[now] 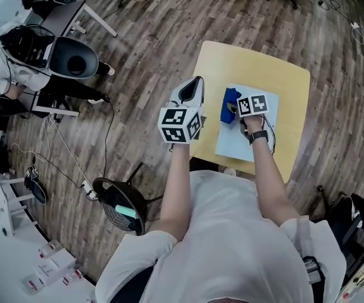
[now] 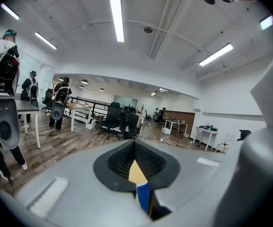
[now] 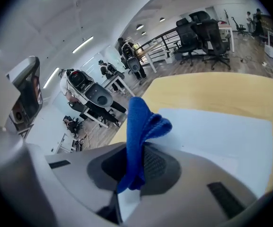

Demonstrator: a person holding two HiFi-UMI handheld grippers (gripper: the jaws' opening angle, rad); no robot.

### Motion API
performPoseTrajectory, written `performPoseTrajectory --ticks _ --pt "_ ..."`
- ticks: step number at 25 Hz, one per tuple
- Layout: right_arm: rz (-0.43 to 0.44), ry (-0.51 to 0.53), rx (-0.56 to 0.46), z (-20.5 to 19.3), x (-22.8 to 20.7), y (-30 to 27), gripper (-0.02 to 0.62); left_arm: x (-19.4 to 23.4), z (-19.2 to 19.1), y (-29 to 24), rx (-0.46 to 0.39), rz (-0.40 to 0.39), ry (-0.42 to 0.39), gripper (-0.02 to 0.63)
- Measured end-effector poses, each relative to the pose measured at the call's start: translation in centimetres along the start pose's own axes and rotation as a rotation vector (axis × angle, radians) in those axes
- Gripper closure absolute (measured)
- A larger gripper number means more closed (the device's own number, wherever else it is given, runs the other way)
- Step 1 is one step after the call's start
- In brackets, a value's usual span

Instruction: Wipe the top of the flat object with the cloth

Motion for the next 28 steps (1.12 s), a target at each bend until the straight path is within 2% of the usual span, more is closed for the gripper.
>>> performPoseTrajectory --ticks 4,8,12,18,22,28 --pt "-0.05 -0.006 0.0 -1.0 -0.8 1.6 0.537 -0.8 -0.2 -0.1 0.011 -0.033 -0.015 0.597" --pt "-0.1 -0.023 -0.019 -1.9 -1.7 3.5 0.537 -2.1 -0.3 -0.7 0.016 -0.048 -0.08 0.595" --pt "-0.144 -0.037 -0.041 -3.0 -2.8 5.7 0.537 -4.0 -0.8 -1.2 0.019 -0.082 -0.112 0.595" --pt "-0.235 -0.074 -0.076 -5.4 -4.5 10.3 0.537 -6.7 -0.6 -1.6 0.015 -0.148 -0.122 0.595" --pt "-0.295 -0.137 -0.133 -7.6 -6.6 14.2 0.537 -8.4 -0.8 -1.2 0.015 -0.181 -0.133 0.597" --pt "-0.348 -0.144 -0.167 -8.9 -7.0 16.7 0.537 -9.0 -0.7 -0.2 0.002 -0.188 -0.115 0.597"
Point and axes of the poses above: the fingertips, and each gripper's own axes: y backward along the fingers, x to its left, z out of its top, the point moved 10 cm from there along y, backward along the fingers, and after that the axes turned 12 degrees about z, right-handed, at the moved point
